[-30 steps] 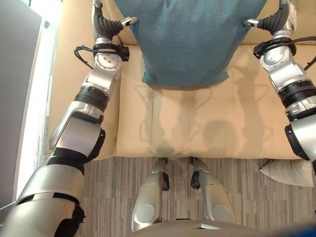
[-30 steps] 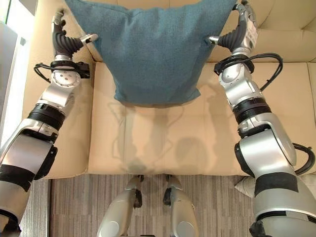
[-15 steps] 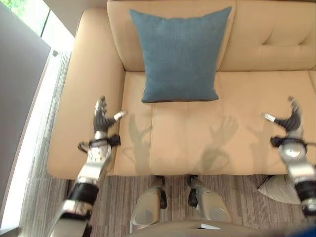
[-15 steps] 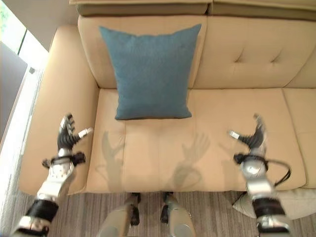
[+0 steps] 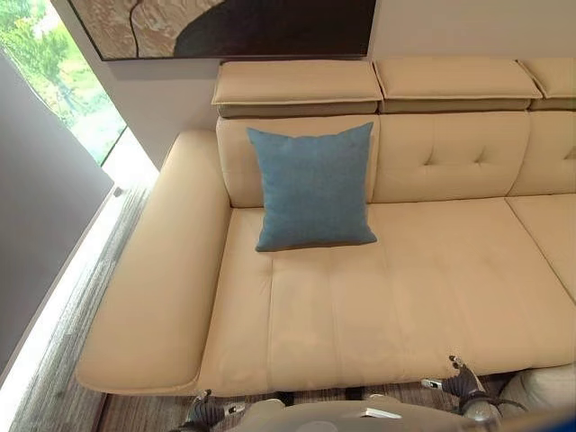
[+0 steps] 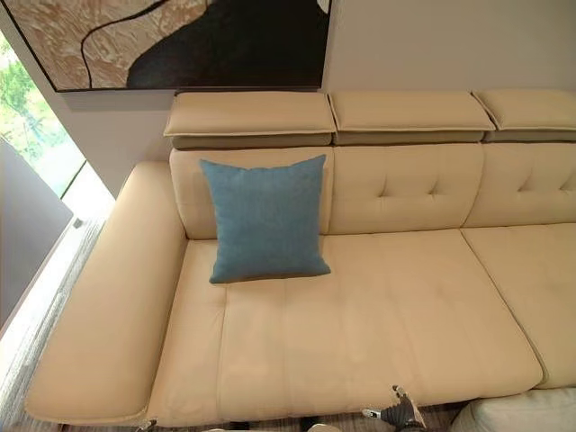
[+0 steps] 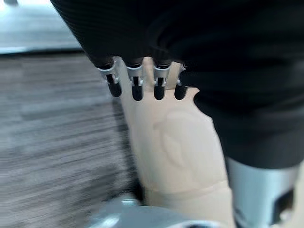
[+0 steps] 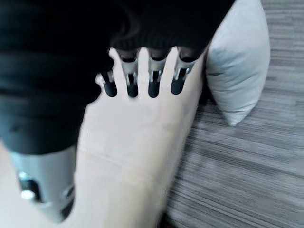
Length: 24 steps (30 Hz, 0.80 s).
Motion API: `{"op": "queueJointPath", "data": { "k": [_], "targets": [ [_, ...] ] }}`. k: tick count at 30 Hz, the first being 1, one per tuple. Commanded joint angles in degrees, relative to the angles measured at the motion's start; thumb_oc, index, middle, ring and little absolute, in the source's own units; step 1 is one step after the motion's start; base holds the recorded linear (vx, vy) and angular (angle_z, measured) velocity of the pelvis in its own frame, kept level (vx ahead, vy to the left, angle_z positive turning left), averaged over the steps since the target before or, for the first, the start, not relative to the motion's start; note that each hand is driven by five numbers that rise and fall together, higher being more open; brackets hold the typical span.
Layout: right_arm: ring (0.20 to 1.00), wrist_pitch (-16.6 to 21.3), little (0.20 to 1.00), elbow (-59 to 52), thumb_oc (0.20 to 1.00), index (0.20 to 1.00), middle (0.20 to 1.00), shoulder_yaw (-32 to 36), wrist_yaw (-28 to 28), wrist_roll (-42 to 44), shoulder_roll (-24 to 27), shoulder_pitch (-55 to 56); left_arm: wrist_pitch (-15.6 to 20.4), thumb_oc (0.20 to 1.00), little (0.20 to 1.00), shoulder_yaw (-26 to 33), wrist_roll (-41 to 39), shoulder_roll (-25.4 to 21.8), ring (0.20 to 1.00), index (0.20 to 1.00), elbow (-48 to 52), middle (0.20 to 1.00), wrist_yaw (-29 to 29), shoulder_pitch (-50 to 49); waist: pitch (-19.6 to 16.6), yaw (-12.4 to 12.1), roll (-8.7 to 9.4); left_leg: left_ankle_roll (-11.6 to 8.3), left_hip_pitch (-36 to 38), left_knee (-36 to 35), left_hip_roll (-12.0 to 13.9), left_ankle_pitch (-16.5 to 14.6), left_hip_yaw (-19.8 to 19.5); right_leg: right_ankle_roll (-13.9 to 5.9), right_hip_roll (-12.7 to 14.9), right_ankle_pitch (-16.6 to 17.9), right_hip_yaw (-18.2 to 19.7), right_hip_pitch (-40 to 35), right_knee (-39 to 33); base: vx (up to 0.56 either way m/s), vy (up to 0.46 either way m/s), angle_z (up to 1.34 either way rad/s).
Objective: Pick up all the scattered cushions and arrange them neatly on the sofa.
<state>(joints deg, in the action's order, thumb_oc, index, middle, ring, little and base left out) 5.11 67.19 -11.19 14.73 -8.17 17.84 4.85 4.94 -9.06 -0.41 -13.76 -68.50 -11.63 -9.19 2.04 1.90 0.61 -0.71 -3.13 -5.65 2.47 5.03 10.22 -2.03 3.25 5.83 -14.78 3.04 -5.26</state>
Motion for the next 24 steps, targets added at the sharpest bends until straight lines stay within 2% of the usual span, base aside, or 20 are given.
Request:
{"op": "queueJointPath", "data": {
  "k": [1, 3, 6, 7, 9, 11, 12, 15, 18, 19, 20, 22, 23, 24],
  "targets": [
    [1.0, 0.5, 1.0, -1.7, 1.0, 1.0, 1.0, 1.5, 1.0, 0.7, 1.4, -3.8, 0.7, 1.0, 1.0, -0.3, 2.4, -1.3, 1.0, 1.0, 2.8, 1.0, -1.9, 5.7, 5.4, -0.3, 1.6, -3.64, -0.2, 7.9, 1.6, -4.4, -0.7, -3.28, 0.6, -7.2, 1.4, -4.4, 1.4, -0.26, -0.051, 0.15],
    [1.0, 0.5, 1.0, -1.2, 1.0, 1.0, 1.0, 1.4, 1.0, 1.0, 1.4, -4.2, 0.7, 1.0, 1.0, -0.5, 2.3, -1.1, 1.0, 1.0, 2.5, 1.0, -1.9, 6.1, 5.8, -0.4, 1.82, -3.53, -0.6, 9.4, 1.2, -5.3, -1.9, -3.11, 0.8, -7.0, 1.7, -4.1, 1.8, -0.15, -0.01, 0.14],
    [1.0, 0.2, 1.0, 0.2, 1.0, 1.0, 1.0, 2.4, 0.9, 3.1, 1.3, -5.5, 0.6, 1.0, 1.0, -0.7, 1.2, -0.1, 1.0, 1.0, 1.9, 1.0, -1.2, 7.9, 6.0, 0.6, 2.5, -3.14, 1.2, 15.8, -1.4, -12.1, -5.3, -3.02, 2.4, -5.3, 2.8, -1.9, 3.2, -0.22, 0.082, 0.01],
    [1.0, 0.2, 1.0, 0.2, 1.0, 1.0, 1.0, 2.4, 0.9, 3.1, 1.3, -5.5, 0.6, 1.0, 1.0, -0.7, 1.2, -0.1, 1.0, 1.0, 1.9, 1.0, -1.2, 7.9, 6.0, 0.6, 2.5, -3.14, 1.2, 15.8, -1.4, -12.1, -5.3, -3.02, 2.4, -5.3, 2.8, -1.9, 3.2, -0.14, 0.128, -0.23],
    [1.0, 0.1, 1.0, 0.1, 1.0, 1.0, 1.0, 2.4, 0.7, 3.3, 1.3, -6.2, 1.0, 1.0, 1.0, -1.0, 0.3, 0.7, 1.0, 1.0, 2.2, 1.0, -0.9, 8.5, 5.4, 1.0, 1.67, -3.56, 3.8, 15.0, -1.8, -12.8, -8.5, -3.28, 2.2, -4.3, 3.7, -0.1, 3.5, -0.11, 0.147, -0.16],
    [1.0, -0.6, 1.0, 0.6, 1.0, 1.0, 1.0, 2.1, 0.5, 3.4, 1.3, -7.4, 0.6, 1.0, 1.0, -1.8, 0.2, 0.9, 1.0, 1.0, 2.5, 1.0, -0.8, 9.2, 4.8, 1.7, 0.97, -2.72, 5.1, 10.8, -2.3, -13.3, -10.0, -4.07, 2.9, -2.9, 4.4, 2.1, 4.2, -0.16, 0.237, -0.09],
    [1.0, -0.8, 1.0, 0.4, 1.0, 1.0, 1.0, 2.2, 0.3, 3.4, 1.1, -7.7, 0.6, 1.0, 1.0, -2.1, 0.6, 0.8, 1.0, 1.0, 2.1, 1.0, -0.7, 9.7, 4.7, 2.0, 0.78, -2.19, 5.9, 8.7, -2.4, -13.1, -9.8, -4.45, 3.2, -2.2, 4.7, 3.1, 4.7, -0.25, 0.337, -0.17],
    [1.0, -2.0, 1.0, 0.6, 1.0, 1.0, 1.0, 0.5, 0.7, 1.6, 0.6, -10.2, 0.5, 1.0, 1.0, -3.3, 2.8, 0.3, 1.0, 1.0, 0.0, 1.0, -1.0, 11.7, 6.0, 1.6, 1.33, -0.14, 6.0, 5.7, -5.0, -12.3, -9.3, -7.31, 5.5, 2.2, 6.3, 7.1, 4.4, -0.25, 0.3, -0.48],
    [1.0, -2.8, 1.0, 1.4, 1.0, 1.0, 1.0, -0.5, 0.3, 0.2, -0.1, -11.0, 0.0, 1.0, 1.0, -2.5, 3.2, -0.2, 1.0, 1.0, -1.3, 1.0, -1.2, 12.0, 7.3, 0.7, 1.58, 0.67, 5.5, 5.3, -5.3, -11.4, -7.8, -8.35, 6.8, 3.3, 5.1, 9.0, 5.2, -0.26, 0.168, -0.55],
    [1.0, -3.0, 1.0, 1.9, 1.0, 1.0, 1.0, -1.0, 0.2, 0.0, -0.1, -11.2, -0.5, 1.0, 1.0, -2.2, 3.2, -0.7, 1.0, 1.0, -1.5, 1.0, -1.1, 12.4, 7.9, 0.1, 1.5, 1.28, 4.5, 5.4, -5.0, -10.4, -7.1, -7.77, 6.7, 1.1, 3.7, 8.9, 8.1, -0.31, 0.118, -0.43],
    [1.0, -3.0, 1.0, 1.9, 1.0, 1.0, 1.0, -1.0, 0.2, 0.0, -0.1, -11.2, -0.5, 1.0, 1.0, -2.2, 3.2, -0.7, 1.0, 1.0, -1.5, 1.0, -1.1, 12.4, 7.9, 0.1, 1.51, 1.27, 4.5, 5.4, -5.0, -10.4, -7.0, -7.77, 6.7, 1.0, 3.7, 8.9, 8.3, -0.25, 0.09, -0.7],
    [1.0, -3.0, 1.0, 2.6, 1.0, 1.0, 1.0, -1.3, -0.1, 0.0, -0.1, -10.9, -0.7, 1.0, 1.0, -2.2, 3.3, -1.1, 1.0, 1.0, -1.7, 1.0, -0.8, 12.6, 8.1, -0.8, 1.33, 1.82, 3.6, 5.1, -4.9, -9.4, -6.5, -6.48, 6.0, -2.1, 3.0, 7.6, 13.0, -0.19, 0.064, -0.72],
    [1.0, -2.9, 1.0, 3.2, 1.0, 1.0, 1.0, -1.2, -0.2, 0.3, -0.3, -10.3, -1.0, 1.0, 1.0, -2.2, 3.5, -1.3, 1.0, 1.0, -1.8, 1.0, -0.6, 12.3, 7.5, -1.6, 1.02, 2.27, 3.0, 4.4, -4.4, -8.3, -5.9, -5.67, 4.9, -5.5, 2.8, 6.2, 18.0, -0.22, 0.048, -0.32],
    [1.0, -2.8, 1.0, 3.5, 1.0, 1.0, 1.0, -1.3, -0.3, 0.3, -0.5, -10.1, -1.1, 1.0, 1.0, -2.2, 3.6, -1.4, 1.0, 1.0, -2.0, 1.0, -0.4, 12.2, 7.1, -2.1, 0.87, 2.42, 2.7, 4.2, -4.1, -7.9, -5.5, -5.46, 4.4, -7.1, 2.5, 5.4, 20.1, -0.25, 0.0, -0.18]
  ]
}}
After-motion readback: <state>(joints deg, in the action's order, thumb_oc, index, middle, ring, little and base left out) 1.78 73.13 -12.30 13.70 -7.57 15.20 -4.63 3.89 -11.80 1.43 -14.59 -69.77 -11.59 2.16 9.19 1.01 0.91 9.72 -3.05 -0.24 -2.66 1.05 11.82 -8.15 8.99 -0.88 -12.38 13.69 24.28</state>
